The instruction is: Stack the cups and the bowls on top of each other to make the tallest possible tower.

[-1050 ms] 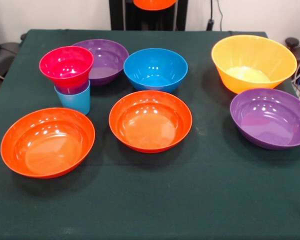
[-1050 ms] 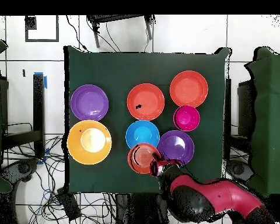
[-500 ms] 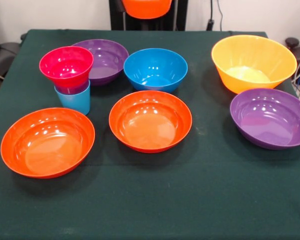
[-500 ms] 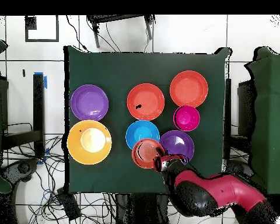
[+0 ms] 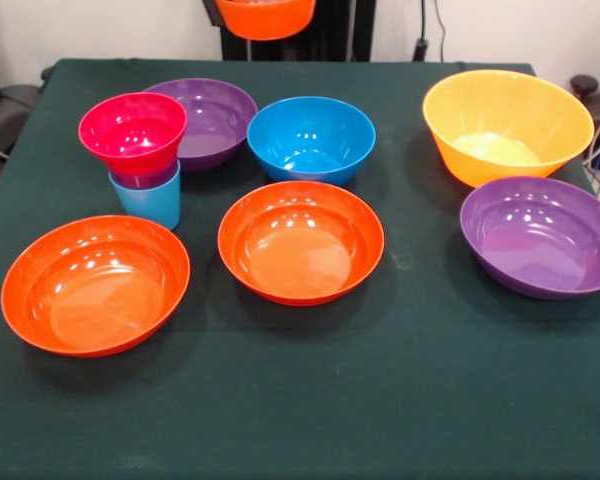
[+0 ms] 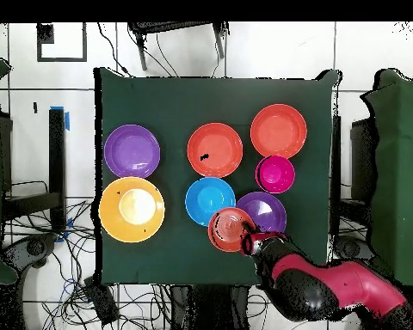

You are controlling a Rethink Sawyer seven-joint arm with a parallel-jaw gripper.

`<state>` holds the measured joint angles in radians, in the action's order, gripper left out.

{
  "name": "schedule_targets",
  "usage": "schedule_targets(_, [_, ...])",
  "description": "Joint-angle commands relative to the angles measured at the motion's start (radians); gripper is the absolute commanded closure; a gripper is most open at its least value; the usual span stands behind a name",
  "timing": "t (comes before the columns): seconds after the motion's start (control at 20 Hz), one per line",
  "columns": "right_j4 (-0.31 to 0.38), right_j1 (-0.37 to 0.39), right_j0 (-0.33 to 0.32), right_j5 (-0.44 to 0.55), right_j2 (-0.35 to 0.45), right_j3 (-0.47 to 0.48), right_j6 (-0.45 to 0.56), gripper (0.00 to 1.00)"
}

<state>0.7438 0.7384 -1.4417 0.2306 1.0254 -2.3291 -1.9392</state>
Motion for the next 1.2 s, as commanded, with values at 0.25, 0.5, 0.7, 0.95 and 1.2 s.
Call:
schedule_targets(0.25, [0.078, -0.161, -0.081, 0.287, 0.109, 0.115, 0.414, 1.0])
schedule_targets(0.5, [0.096, -0.181, -0.093, 0.31, 0.124, 0.128, 0.425, 1.0])
schedule_targets(0.7, [0.102, -0.189, -0.091, 0.327, 0.133, 0.145, 0.435, 1.0])
schedule_targets(0.95, [0.107, -0.209, -0.085, 0.356, 0.135, 0.189, 0.475, 1.0])
schedule_targets(1.2, [0.103, -0.229, -0.082, 0.384, 0.14, 0.227, 0.531, 1.0])
